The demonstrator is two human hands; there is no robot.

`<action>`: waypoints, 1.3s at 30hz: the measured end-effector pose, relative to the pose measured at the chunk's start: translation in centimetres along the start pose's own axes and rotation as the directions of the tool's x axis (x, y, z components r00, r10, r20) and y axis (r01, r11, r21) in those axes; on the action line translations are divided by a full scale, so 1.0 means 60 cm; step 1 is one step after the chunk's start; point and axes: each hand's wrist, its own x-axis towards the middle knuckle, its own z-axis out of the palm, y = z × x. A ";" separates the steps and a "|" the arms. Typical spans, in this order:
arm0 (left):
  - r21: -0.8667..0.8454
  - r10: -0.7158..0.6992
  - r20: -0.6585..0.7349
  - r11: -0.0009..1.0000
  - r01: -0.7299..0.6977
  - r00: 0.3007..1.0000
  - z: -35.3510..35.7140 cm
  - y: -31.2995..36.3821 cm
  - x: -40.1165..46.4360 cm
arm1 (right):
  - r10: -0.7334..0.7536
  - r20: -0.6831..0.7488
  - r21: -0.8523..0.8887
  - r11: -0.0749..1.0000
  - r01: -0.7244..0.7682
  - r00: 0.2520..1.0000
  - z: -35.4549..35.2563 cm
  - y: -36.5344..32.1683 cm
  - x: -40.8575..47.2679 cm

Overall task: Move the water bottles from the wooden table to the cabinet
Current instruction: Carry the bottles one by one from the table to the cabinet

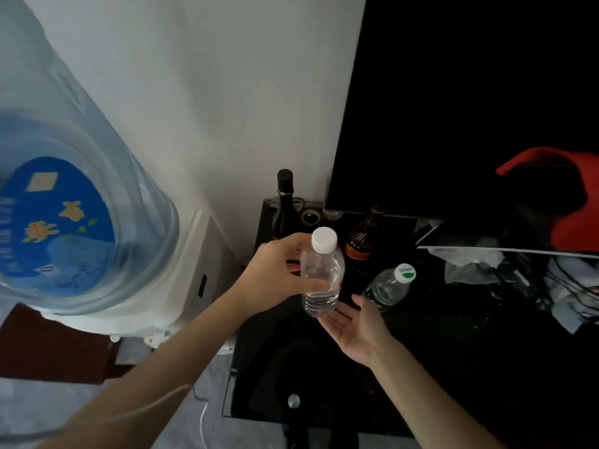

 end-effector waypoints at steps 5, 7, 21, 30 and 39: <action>0.049 -0.008 0.093 0.999 0.003 0.996 0.026 -0.075 0.039 | -0.017 -0.118 -0.018 1.000 0.015 0.993 -0.001 -0.001 0.085; 0.062 -0.019 0.100 0.998 0.013 0.995 0.037 -0.099 0.052 | -0.022 -0.142 -0.053 0.998 0.014 0.990 0.000 0.004 0.105; 0.108 0.050 0.133 0.992 -0.065 0.990 0.080 -0.154 0.058 | -0.040 -0.216 -0.090 0.996 0.021 0.976 -0.003 -0.004 0.149; 0.193 -0.072 0.213 0.981 0.030 0.974 0.067 -0.148 0.054 | -0.075 -0.261 -0.251 0.968 0.008 0.962 0.013 -0.006 0.115; 0.748 -0.246 0.090 0.656 0.098 0.965 0.002 -0.046 -0.030 | -0.345 0.011 -0.982 0.175 0.076 0.939 0.058 -0.030 -0.051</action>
